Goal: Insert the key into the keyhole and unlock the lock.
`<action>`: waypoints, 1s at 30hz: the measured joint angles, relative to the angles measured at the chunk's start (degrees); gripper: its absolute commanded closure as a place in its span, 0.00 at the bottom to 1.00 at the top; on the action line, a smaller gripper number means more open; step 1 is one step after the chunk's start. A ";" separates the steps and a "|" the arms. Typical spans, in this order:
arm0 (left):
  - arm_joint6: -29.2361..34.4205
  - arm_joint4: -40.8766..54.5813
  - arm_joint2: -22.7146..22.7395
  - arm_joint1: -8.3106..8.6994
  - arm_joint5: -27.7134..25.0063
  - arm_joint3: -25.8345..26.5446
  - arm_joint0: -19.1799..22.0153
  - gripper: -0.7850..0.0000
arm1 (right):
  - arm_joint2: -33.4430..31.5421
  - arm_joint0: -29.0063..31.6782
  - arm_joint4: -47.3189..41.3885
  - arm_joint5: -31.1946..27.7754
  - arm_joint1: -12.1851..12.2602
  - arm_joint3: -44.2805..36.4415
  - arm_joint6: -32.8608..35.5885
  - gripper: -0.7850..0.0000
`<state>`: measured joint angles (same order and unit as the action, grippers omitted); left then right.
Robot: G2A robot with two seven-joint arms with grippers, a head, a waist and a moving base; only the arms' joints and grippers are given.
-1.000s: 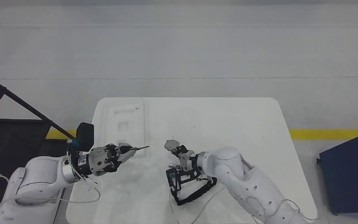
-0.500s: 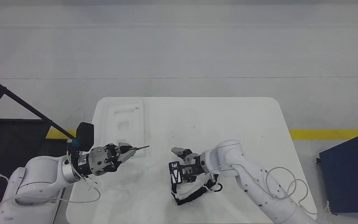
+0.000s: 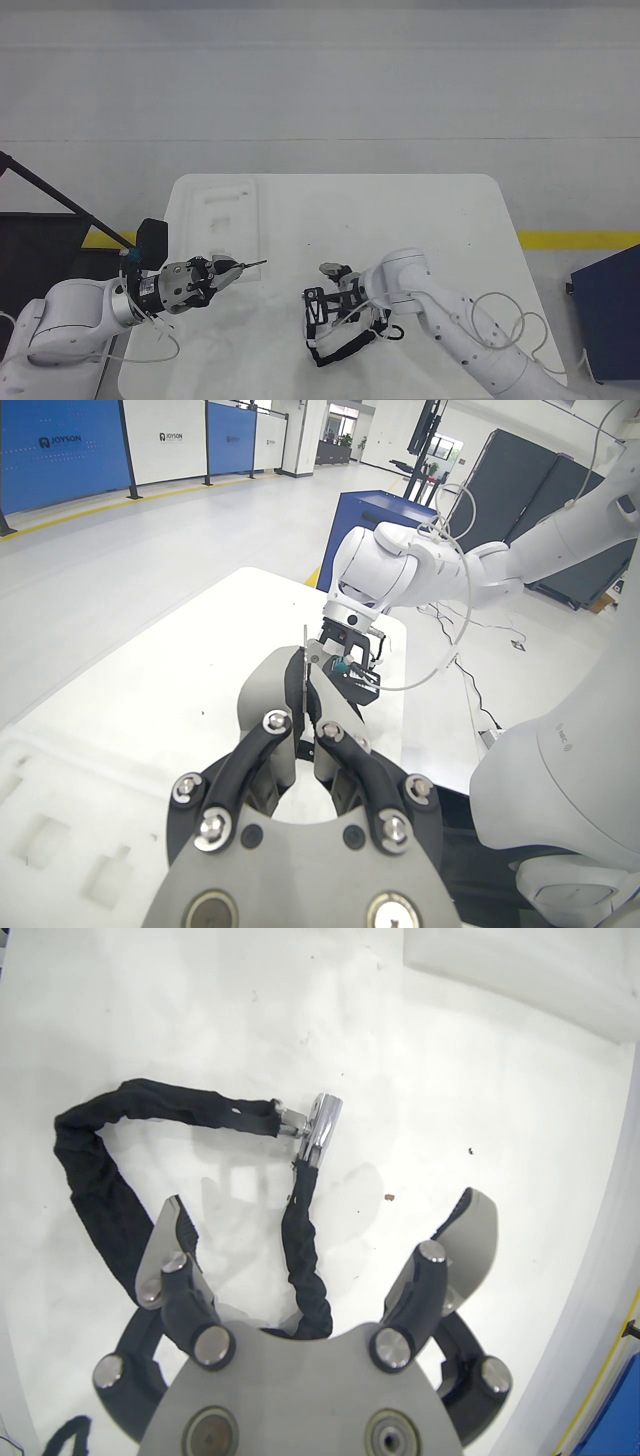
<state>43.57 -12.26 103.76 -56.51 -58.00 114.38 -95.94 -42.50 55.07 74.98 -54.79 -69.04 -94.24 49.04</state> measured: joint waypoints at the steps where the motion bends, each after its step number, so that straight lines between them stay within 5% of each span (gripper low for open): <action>1: 0.00 0.00 0.00 0.00 0.00 0.00 0.00 1.00 | 0.14 -0.04 0.43 0.25 0.01 0.27 -0.01 0.11; 7: 0.00 0.00 0.00 0.00 0.00 0.00 0.00 1.00 | 0.87 -0.31 2.27 1.02 0.01 2.11 -1.60 0.51; 30: 0.00 0.00 0.00 0.00 0.00 0.00 0.00 1.00 | 3.76 -2.34 2.30 2.40 -0.72 5.71 -3.55 0.64</action>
<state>43.57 -12.26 103.76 -56.51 -58.00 114.38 -95.94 -38.74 52.73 77.28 -52.39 -69.76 -88.53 45.49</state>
